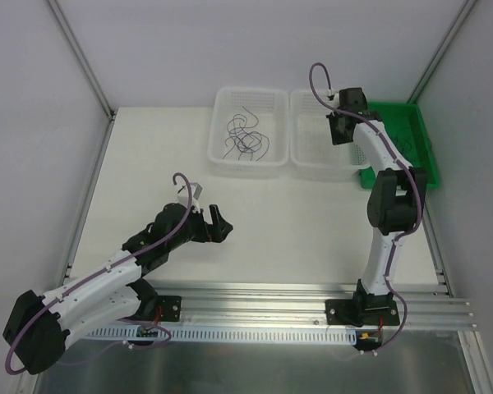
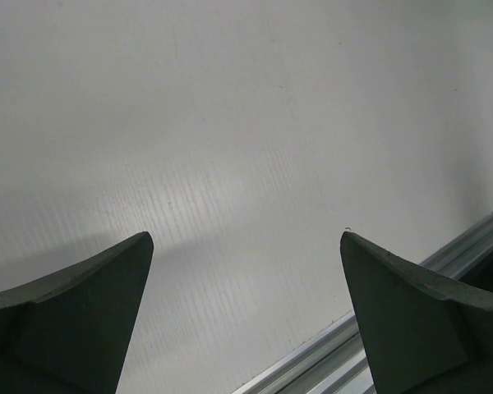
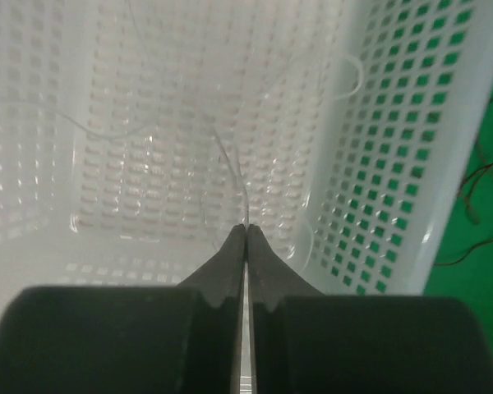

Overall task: Untangle the cables
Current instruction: Place the cable in the bin, then reset both arms

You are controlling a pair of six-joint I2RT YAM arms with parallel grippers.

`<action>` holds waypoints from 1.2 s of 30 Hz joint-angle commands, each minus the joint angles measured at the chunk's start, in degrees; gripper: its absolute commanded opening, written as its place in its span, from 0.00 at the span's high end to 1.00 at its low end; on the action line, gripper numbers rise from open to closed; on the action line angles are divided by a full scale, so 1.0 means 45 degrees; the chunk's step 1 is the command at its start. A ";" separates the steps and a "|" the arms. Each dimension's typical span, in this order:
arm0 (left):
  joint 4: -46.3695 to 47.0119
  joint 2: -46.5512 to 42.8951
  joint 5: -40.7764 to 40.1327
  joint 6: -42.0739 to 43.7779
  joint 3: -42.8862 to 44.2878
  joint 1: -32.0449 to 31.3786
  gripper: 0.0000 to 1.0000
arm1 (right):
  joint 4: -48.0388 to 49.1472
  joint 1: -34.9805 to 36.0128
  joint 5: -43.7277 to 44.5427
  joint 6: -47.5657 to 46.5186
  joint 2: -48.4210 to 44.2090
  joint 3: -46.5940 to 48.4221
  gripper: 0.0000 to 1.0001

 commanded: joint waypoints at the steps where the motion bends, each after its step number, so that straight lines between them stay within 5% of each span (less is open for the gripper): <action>1: 0.0318 -0.0464 0.0294 -0.0318 -0.0184 0.0093 0.01 | 0.0601 0.0012 -0.0366 0.0673 -0.1184 -0.0143 0.99; 7: 0.0318 -0.0541 0.0294 -0.0533 -0.0457 0.0093 0.01 | 0.0153 -0.0008 -0.0443 0.1218 -0.0442 -0.0711 0.99; 11: 0.0298 -0.0951 0.0587 -0.0631 -0.0652 0.0112 0.01 | 0.0559 -0.0008 -0.0677 0.1863 -0.1162 -0.1666 0.61; 17: -0.0326 -0.1908 0.0372 -0.0514 -0.0692 0.0093 0.01 | -0.0021 0.0012 -0.0210 0.2430 -0.3369 -0.1514 0.20; 21: -0.1399 -0.2104 0.0391 -0.0319 -0.0245 0.0093 0.01 | -0.0511 -0.0008 -0.0033 0.2684 -0.5298 -0.1590 0.01; 36: -0.6748 -0.4544 -0.2695 0.0638 0.2527 0.0093 0.01 | -0.2424 -0.0008 0.1432 0.3387 -1.6096 -0.6218 0.03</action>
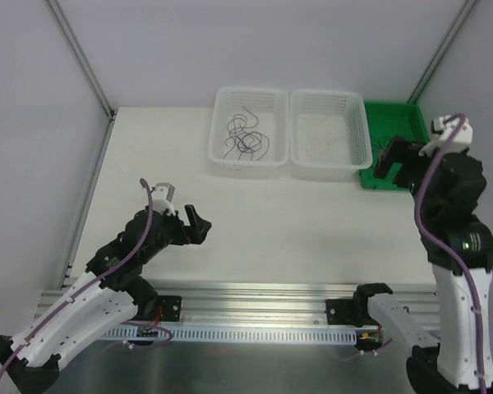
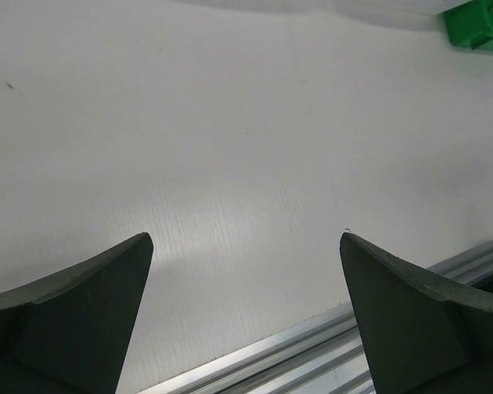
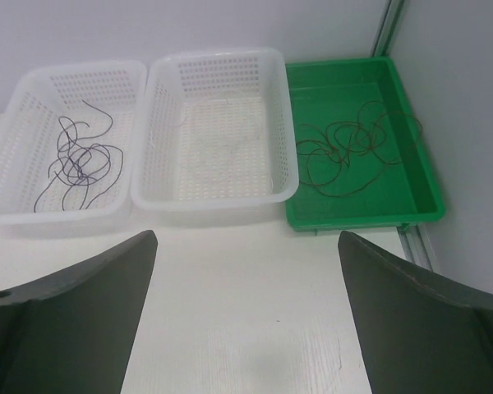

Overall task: Untangle the cables
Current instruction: Reset both arms

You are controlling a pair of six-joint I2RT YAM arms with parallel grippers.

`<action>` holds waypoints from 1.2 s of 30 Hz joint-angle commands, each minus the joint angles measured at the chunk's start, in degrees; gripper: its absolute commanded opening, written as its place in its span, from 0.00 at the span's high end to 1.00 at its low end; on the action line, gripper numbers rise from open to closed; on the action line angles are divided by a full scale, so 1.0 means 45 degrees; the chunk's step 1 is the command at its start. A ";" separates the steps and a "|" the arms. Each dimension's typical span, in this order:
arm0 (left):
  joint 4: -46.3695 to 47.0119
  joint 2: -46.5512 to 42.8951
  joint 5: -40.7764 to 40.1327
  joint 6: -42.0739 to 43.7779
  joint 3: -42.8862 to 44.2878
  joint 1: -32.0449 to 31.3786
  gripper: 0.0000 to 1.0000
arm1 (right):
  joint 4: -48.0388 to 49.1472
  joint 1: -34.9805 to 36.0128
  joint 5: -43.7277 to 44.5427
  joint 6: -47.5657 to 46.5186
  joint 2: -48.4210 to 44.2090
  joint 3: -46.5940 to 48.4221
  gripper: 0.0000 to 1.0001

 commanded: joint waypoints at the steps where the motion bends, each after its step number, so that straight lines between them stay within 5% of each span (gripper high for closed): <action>1: -0.1822 -0.0964 -0.0970 0.0541 0.1136 0.0093 0.01 | -0.1056 -0.0013 0.0543 0.0478 -0.2051 -0.0652 0.03; 7: -0.3579 -0.2567 -0.2472 0.1068 0.2212 0.0093 0.01 | -0.1878 -0.0013 -0.0293 0.0110 -0.5135 -0.2058 0.03; 15: -0.3699 -0.6216 -0.3725 0.1539 0.0963 0.0093 0.01 | -0.0901 0.0046 -0.0709 0.0166 -0.9202 -0.5026 0.03; 36: -0.3972 -0.7980 -0.4194 0.1245 0.0415 0.0093 0.01 | -0.0394 0.0612 0.0212 0.0303 -1.2896 -0.8642 0.03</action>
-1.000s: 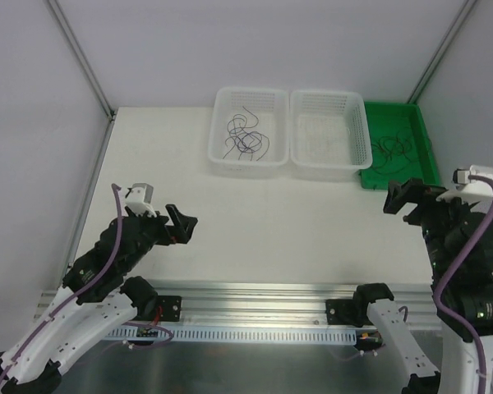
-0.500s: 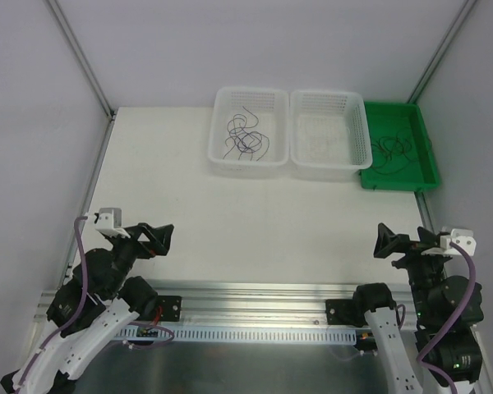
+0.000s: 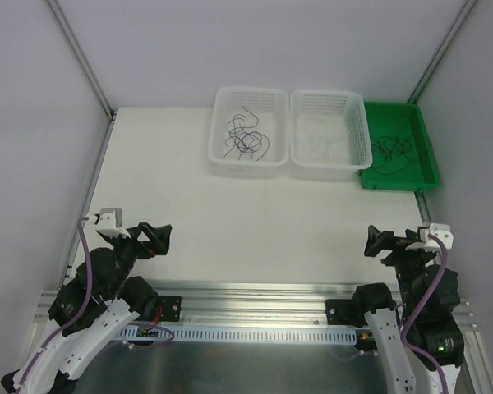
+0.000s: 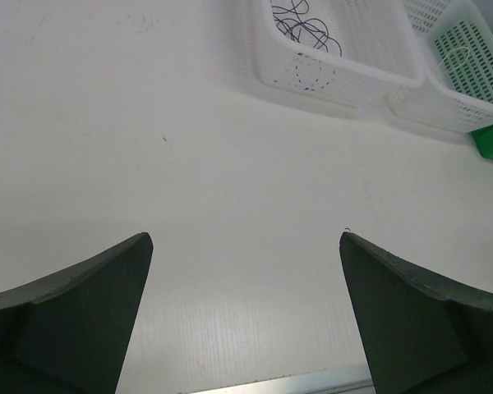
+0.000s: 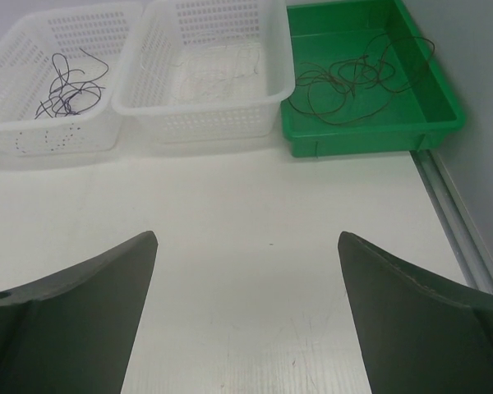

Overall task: Untangle the cables
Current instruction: Reset both arms

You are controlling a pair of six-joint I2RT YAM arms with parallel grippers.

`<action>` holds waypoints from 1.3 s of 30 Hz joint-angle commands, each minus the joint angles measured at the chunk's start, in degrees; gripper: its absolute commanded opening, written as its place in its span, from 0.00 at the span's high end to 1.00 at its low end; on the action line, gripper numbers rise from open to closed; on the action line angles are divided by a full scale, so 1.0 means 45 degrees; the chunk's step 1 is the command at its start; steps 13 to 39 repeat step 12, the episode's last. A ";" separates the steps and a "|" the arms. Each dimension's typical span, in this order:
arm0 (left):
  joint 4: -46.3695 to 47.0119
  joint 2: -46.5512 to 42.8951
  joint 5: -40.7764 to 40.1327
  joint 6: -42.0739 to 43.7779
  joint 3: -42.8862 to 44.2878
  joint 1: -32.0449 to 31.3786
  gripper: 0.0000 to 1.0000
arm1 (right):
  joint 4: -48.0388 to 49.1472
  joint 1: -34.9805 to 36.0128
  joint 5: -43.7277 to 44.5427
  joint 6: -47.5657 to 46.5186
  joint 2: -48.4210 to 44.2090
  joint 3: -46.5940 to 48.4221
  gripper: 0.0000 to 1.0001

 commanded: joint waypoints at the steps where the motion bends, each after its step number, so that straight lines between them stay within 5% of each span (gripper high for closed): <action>1: -0.0004 -0.1350 -0.0167 0.0070 -0.0017 0.0112 0.01 | 0.0680 0.0112 -0.0013 0.0118 -0.1662 -0.0176 0.03; 39: -0.0082 -0.1408 -0.0186 -0.0009 -0.0017 0.0112 0.01 | 0.0758 0.0131 -0.0188 0.0138 -0.1760 -0.0235 0.03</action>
